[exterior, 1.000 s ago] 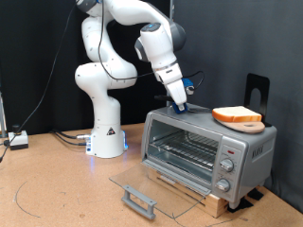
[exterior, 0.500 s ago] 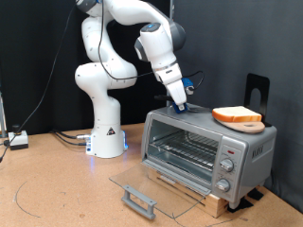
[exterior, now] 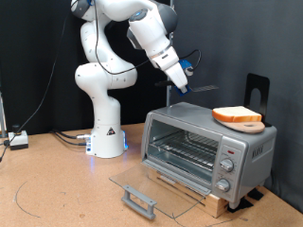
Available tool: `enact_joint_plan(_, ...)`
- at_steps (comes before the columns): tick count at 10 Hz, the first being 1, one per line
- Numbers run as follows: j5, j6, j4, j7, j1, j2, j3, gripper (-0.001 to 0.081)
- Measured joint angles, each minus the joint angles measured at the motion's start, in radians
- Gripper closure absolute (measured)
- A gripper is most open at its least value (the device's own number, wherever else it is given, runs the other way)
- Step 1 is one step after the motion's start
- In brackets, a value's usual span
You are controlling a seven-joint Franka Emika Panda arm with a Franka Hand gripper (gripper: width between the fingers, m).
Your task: Make a piece of toast with the oven
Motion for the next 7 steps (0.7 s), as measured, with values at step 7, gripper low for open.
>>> enact_joint_plan(7, -0.126, -0.008, 0.023, 0.003, -0.196, 0.003, -0.112, 0.041)
